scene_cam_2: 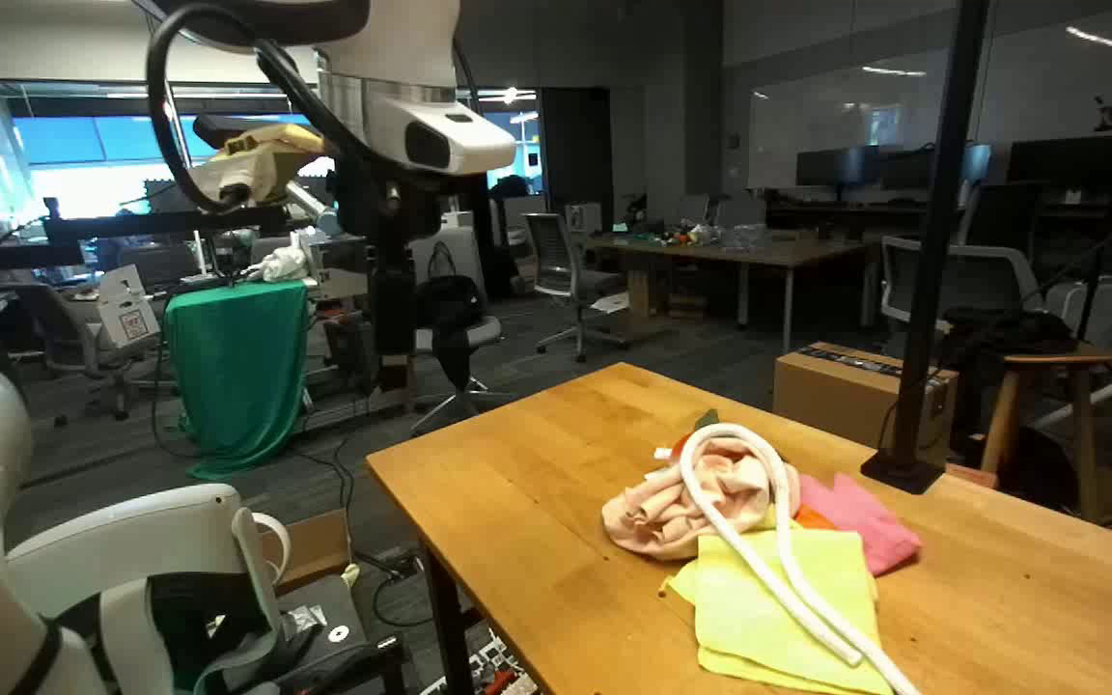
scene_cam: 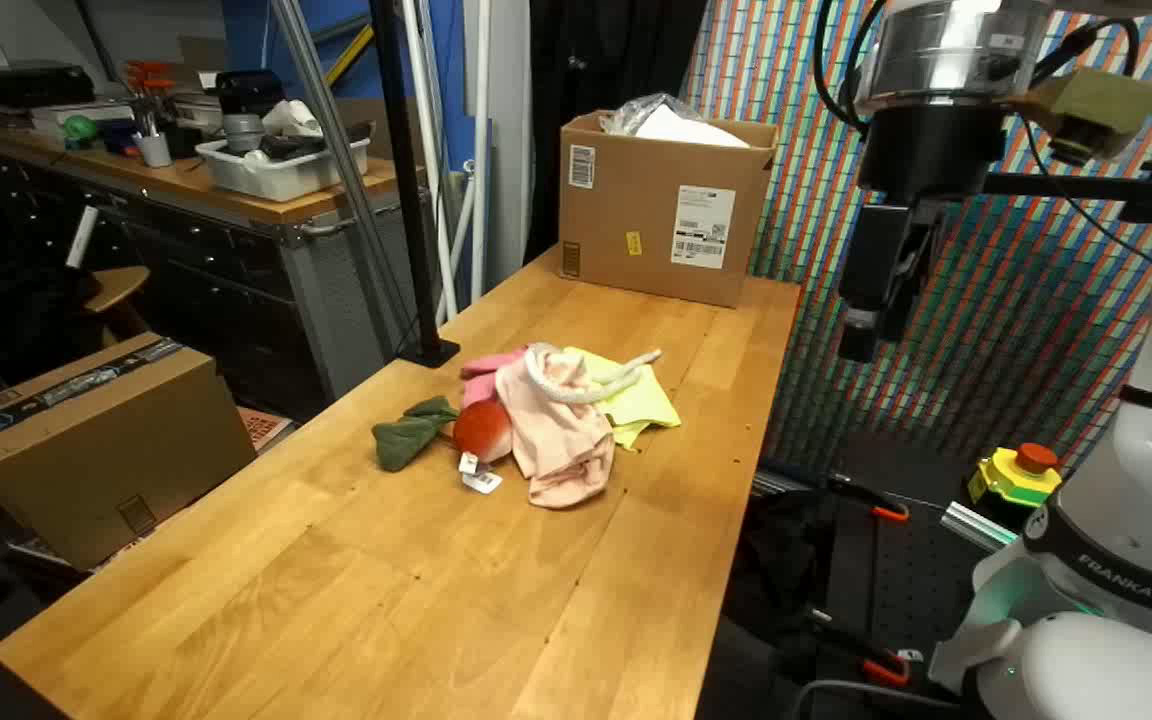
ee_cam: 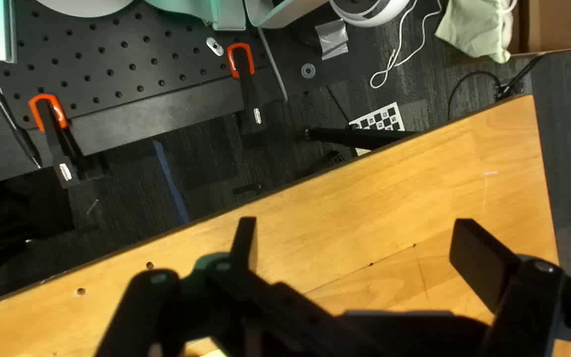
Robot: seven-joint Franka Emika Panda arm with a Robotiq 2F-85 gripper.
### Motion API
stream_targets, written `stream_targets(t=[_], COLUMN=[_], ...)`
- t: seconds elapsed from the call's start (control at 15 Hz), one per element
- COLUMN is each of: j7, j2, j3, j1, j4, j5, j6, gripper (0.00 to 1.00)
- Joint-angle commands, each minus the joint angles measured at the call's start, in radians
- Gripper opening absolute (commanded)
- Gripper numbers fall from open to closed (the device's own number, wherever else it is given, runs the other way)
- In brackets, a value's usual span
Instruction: Separate the clothes, rope and plush toy on the table
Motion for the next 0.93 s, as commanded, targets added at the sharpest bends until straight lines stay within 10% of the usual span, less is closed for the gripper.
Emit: stream_targets(t=[0.0, 0.87], j7=[-0.013, -0.068], j2=[0.0, 0.044], j3=[0.017, 0.021], j1=[-0.021, -0.022], j4=[0.0, -0.013], j5=[0.012, -0.025], j6=[-0.007, 0.057], gripper=[1.0, 1.0])
